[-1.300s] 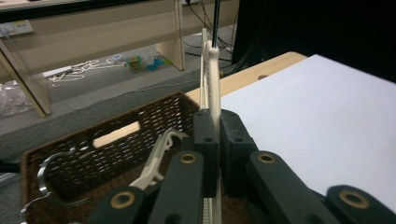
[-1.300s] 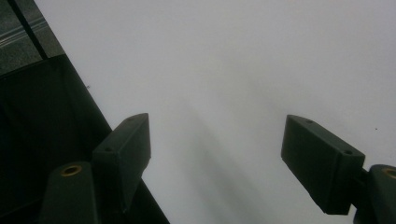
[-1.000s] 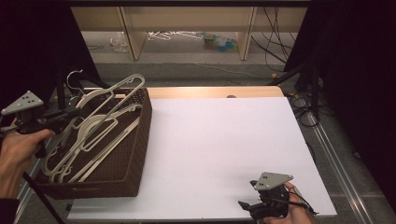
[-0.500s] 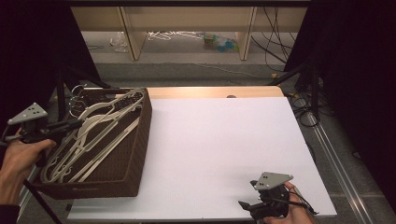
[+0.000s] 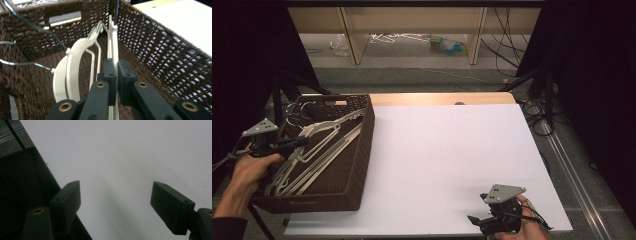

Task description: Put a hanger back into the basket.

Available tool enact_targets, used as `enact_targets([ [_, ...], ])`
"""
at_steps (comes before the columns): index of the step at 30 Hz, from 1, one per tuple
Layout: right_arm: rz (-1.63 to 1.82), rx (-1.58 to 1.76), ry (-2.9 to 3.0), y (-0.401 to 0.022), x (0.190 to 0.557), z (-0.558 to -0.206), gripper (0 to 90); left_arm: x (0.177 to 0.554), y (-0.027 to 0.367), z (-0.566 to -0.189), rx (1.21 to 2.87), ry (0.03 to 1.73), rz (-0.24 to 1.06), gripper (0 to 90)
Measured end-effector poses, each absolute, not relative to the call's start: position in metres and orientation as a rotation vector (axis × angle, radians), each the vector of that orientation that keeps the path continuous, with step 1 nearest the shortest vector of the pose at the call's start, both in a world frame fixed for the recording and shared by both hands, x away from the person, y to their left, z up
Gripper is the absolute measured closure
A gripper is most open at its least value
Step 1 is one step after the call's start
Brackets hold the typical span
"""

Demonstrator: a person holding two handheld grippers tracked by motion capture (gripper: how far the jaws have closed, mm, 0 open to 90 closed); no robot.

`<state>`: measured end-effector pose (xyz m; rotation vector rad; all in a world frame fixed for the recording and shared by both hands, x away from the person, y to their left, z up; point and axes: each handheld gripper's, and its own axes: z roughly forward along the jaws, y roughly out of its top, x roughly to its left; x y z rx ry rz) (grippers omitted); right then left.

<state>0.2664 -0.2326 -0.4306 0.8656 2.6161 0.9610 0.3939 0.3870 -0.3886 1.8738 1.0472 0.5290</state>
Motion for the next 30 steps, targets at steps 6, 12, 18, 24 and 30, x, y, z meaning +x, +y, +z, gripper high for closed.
enact_targets([
  [6,0.962,0.861,2.612,-0.232,0.266,-0.431,25.4,0.396,0.389,-0.397,1.844,1.103,0.500,85.8],
  [12,0.967,0.864,2.614,-0.232,0.267,-0.431,25.3,0.400,0.397,-0.404,1.834,1.131,0.519,84.3],
  [18,0.970,0.865,2.605,-0.231,0.266,-0.433,25.3,0.401,0.398,-0.406,1.831,1.186,0.547,83.0],
  [24,0.972,0.861,2.609,-0.230,0.266,-0.434,25.4,0.404,0.401,-0.408,1.856,1.240,0.587,81.5],
  [30,0.961,0.867,2.621,-0.231,0.267,-0.434,25.4,0.408,0.401,-0.413,1.881,1.308,0.631,79.0],
])
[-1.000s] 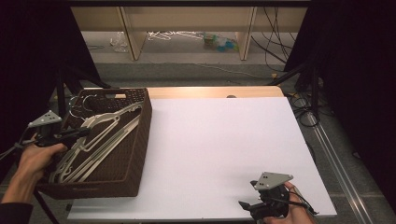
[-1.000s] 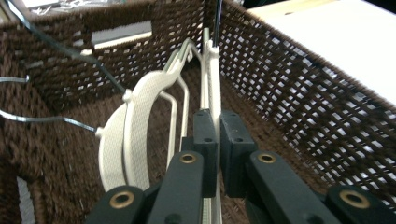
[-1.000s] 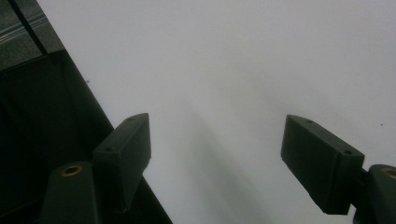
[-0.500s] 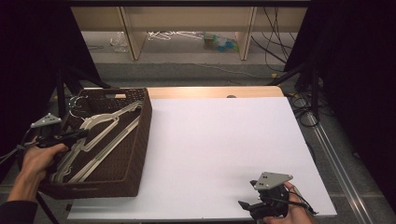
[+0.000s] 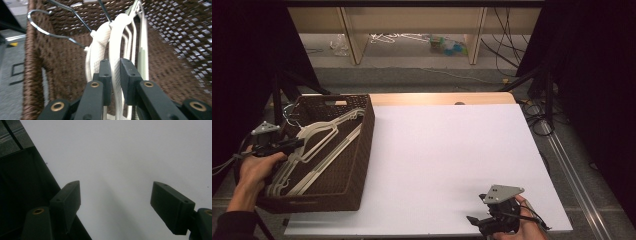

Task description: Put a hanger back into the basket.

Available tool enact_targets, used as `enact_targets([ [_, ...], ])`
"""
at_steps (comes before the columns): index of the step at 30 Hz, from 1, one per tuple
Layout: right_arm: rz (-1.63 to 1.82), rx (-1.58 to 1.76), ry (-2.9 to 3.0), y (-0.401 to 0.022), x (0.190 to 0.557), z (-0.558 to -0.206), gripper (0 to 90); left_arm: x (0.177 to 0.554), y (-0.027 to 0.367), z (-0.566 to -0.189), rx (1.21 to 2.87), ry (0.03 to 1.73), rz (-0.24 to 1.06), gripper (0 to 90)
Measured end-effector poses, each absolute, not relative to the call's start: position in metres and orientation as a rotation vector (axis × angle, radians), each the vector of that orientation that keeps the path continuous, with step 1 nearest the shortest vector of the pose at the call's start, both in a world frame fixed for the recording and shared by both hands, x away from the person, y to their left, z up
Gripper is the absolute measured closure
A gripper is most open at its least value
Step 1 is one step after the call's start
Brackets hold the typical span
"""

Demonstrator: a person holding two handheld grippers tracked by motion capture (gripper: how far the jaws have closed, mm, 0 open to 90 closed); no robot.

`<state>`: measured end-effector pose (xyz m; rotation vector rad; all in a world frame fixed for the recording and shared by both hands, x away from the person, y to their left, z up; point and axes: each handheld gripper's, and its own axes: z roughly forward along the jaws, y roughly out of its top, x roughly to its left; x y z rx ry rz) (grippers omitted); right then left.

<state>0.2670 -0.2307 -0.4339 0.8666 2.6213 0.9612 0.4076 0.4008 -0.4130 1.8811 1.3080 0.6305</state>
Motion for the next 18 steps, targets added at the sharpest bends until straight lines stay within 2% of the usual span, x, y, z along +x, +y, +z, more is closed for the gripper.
enact_targets([
  [3,0.962,0.863,2.620,-0.231,0.267,-0.434,25.4,0.408,0.403,-0.412,1.936,1.306,0.650,77.5],
  [5,0.975,0.867,2.603,-0.231,0.267,-0.435,25.4,0.407,0.399,-0.411,1.893,1.312,0.665,75.5],
  [8,0.968,0.870,2.610,-0.232,0.268,-0.433,25.4,0.401,0.394,-0.405,1.838,1.366,0.696,64.5],
  [9,0.975,0.863,2.601,-0.232,0.268,-0.433,25.4,0.400,0.393,-0.403,1.850,1.351,0.712,58.7],
  [14,1.008,0.898,2.597,-0.233,0.268,-0.431,25.3,0.391,0.380,-0.387,1.843,1.309,0.782,43.3],
  [18,1.031,0.896,2.581,-0.234,0.269,-0.431,25.3,0.383,0.362,-0.374,1.818,1.247,0.794,37.6],
])
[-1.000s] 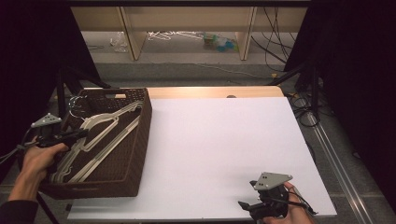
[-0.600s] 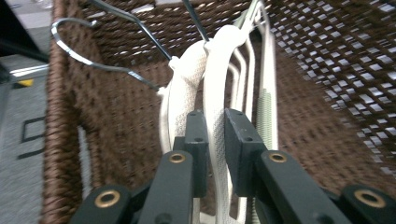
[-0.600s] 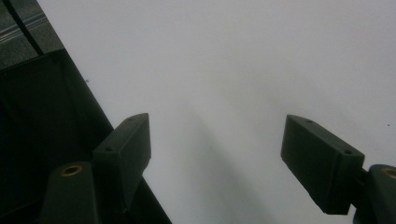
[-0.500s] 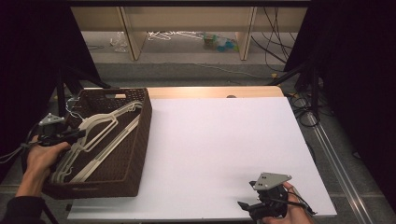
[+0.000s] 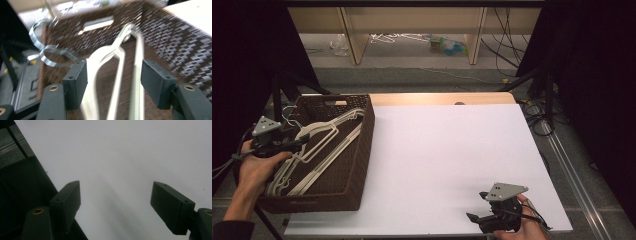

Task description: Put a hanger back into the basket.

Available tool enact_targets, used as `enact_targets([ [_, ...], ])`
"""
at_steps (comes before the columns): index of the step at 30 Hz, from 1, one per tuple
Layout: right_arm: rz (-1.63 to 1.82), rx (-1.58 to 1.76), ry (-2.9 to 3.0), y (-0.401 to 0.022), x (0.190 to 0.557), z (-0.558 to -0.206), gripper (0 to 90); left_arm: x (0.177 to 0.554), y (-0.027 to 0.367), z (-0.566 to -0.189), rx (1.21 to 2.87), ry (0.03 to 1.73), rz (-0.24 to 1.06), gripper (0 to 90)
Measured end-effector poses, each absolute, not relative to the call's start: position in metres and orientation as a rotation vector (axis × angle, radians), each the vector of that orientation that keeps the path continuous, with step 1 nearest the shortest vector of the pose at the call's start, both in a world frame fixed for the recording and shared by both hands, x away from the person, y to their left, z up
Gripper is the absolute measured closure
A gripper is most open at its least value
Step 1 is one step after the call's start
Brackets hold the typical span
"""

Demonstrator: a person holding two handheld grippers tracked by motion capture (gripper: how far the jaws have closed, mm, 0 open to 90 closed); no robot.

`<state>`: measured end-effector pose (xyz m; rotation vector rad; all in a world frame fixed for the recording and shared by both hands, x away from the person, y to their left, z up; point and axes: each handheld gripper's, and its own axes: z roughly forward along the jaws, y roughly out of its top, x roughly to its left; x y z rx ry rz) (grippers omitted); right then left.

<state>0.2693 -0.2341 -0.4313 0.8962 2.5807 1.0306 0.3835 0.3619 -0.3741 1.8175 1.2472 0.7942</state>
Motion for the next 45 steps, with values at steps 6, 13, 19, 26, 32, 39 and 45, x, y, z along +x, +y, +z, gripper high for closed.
enact_targets([
  [6,1.058,0.936,2.544,-0.237,0.270,-0.428,25.3,0.367,0.320,-0.361,1.803,1.110,0.761,33.4],
  [13,1.113,0.958,2.473,-0.241,0.272,-0.424,25.3,0.356,0.278,-0.357,1.782,0.989,0.683,30.3],
  [19,1.148,0.971,2.434,-0.245,0.273,-0.424,25.0,0.346,0.244,-0.364,1.795,0.923,0.623,24.7],
  [26,1.193,1.003,2.384,-0.248,0.274,-0.424,24.6,0.335,0.212,-0.369,1.805,0.824,0.593,19.9],
  [32,1.216,1.012,2.364,-0.250,0.275,-0.425,24.2,0.326,0.192,-0.378,1.791,0.806,0.545,17.0],
  [39,1.262,0.996,2.337,-0.252,0.275,-0.424,22.2,0.314,0.178,-0.383,1.773,0.776,0.528,16.0],
  [45,1.320,0.972,2.316,-0.253,0.275,-0.422,18.9,0.307,0.164,-0.395,1.802,0.747,0.522,16.1],
])
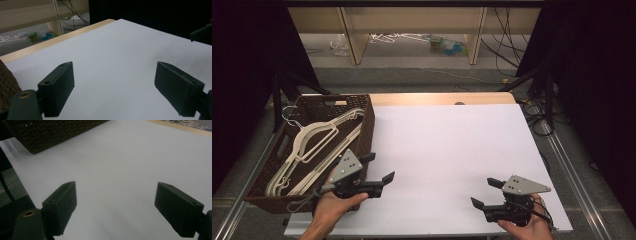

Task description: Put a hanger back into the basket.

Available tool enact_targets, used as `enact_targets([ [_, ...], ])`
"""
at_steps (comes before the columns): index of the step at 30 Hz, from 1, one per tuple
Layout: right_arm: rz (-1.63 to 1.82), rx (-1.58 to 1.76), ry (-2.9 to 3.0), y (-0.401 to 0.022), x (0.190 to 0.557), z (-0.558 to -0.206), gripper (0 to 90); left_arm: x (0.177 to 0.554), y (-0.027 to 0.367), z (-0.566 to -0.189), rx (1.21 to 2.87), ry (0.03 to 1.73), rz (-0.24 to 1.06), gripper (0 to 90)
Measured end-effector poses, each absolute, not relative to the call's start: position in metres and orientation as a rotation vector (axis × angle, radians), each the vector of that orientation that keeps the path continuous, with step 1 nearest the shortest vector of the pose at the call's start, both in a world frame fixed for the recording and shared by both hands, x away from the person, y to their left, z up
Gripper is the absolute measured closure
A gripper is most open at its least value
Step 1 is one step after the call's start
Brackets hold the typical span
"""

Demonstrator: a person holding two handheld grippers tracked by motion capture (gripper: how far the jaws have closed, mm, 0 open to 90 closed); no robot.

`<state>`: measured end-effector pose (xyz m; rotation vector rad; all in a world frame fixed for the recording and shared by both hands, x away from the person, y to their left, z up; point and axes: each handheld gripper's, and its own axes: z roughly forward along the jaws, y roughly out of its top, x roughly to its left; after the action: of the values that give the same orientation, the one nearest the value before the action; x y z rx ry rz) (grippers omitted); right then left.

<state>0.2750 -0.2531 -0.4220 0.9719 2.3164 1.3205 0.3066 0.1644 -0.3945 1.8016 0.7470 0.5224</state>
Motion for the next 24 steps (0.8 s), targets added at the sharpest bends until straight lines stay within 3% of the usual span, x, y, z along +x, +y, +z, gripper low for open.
enact_targets([
  [24,1.433,0.939,2.185,-0.254,0.273,-0.422,16.5,0.282,0.154,-0.432,1.829,0.689,0.556,16.2],
])
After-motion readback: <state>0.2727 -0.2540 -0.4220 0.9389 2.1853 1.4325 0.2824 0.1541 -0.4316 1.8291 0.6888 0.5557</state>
